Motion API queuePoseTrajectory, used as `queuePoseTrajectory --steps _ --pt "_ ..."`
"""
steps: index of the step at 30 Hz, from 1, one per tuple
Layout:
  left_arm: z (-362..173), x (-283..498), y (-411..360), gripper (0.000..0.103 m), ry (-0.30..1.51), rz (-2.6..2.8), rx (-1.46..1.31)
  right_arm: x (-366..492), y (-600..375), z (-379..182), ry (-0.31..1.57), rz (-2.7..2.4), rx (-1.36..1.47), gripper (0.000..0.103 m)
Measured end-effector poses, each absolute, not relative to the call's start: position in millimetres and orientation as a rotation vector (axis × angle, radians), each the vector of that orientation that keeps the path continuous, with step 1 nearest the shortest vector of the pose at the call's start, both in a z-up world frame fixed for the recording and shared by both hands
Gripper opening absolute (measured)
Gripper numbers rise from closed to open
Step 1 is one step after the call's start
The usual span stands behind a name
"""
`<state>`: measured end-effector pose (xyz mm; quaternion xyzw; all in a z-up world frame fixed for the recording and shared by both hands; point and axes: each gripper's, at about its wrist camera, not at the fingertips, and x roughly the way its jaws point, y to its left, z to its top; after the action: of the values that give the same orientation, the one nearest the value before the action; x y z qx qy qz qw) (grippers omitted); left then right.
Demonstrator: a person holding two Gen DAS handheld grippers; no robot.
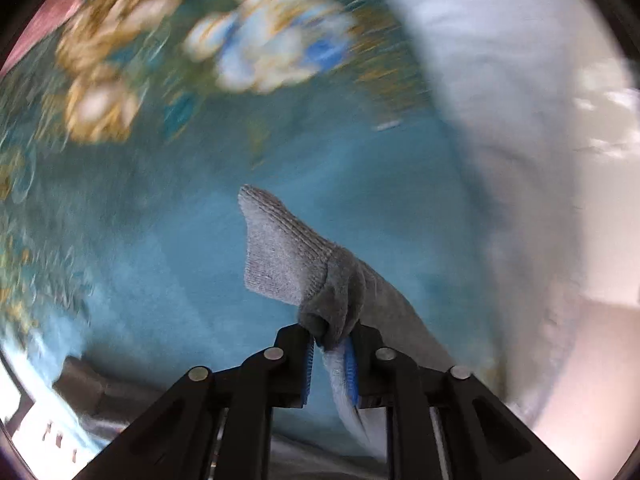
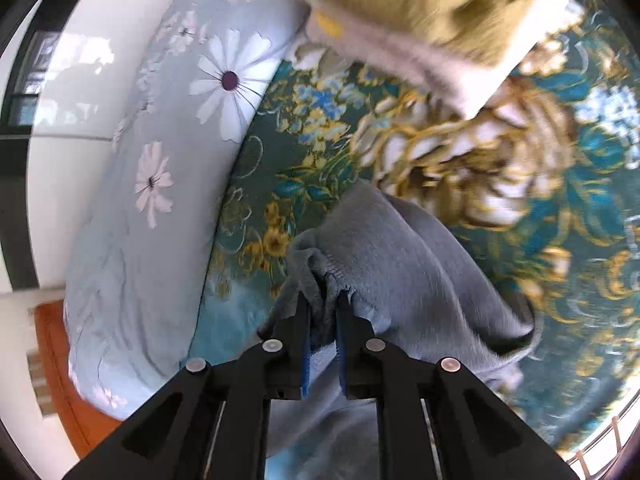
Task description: Fold clothes
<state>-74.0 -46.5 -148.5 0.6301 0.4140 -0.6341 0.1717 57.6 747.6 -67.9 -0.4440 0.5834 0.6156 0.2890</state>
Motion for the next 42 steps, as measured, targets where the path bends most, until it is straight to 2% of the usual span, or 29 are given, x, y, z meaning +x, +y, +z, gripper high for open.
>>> queuePoseTrajectory --steps 3,5,6,10,14,18,23,29,34,35,37,39,42 --pt "-171.1 -71.5 -44.2 0.021 1.202 -1.655 1.832 33.6 745.0 -84.6 1.538 1.624 -1.239 0.024" --pt "-164.5 -66.3 -41.9 0.038 1.262 -1.692 1.817 33.3 738.5 -73.3 1.508 1.692 -1.249 0.036" --pt "-160.5 -62.7 -41.0 0.041 1.27 -1.711 1.814 37.4 736.4 -65.8 1.469 1.727 -1.261 0.039" --pt "-143.5 -33.3 -46.4 0.043 1.213 -1.727 1.805 68.0 737.2 -54.4 1.319 1.743 -1.293 0.039" --pt "-142.1 16.2 -63.2 0.043 1.279 -1.603 1.741 130.4 741.1 -63.8 1.276 1.608 -1.282 0.039" --pt "-137.9 62.5 -69.3 0.043 1.343 -1.48 1.692 193.0 737.0 -99.1 1.363 1.435 -1.276 0.039" --pt "-117.2 90.2 -60.8 0.043 1.384 -1.399 1.666 207.7 728.5 -147.8 1.501 1.392 -1.293 0.039" --pt "-58.2 91.0 -42.6 0.043 1.27 -1.52 1.686 188.0 733.2 -179.6 1.617 1.448 -1.263 0.039" --pt "-26.9 94.0 -23.0 0.043 1.205 -1.583 1.716 180.4 741.1 -198.1 1.637 1.409 -1.29 0.04" --pt "-23.9 94.4 -19.4 0.043 1.198 -1.593 1.719 181.1 742.1 -198.3 1.653 1.398 -1.273 0.039" --pt "-18.4 95.4 -12.5 0.043 1.185 -1.609 1.725 182.9 743.0 -197.3 1.707 1.389 -1.23 0.021" --pt "-14.1 97.4 -7.0 0.043 1.173 -1.619 1.728 184.9 742.6 -191.7 1.728 1.394 -1.213 0.014" --pt "-13.3 100.7 -2.0 0.043 1.172 -1.633 1.729 194.9 741.5 -173.0 1.716 1.418 -1.208 0.012"
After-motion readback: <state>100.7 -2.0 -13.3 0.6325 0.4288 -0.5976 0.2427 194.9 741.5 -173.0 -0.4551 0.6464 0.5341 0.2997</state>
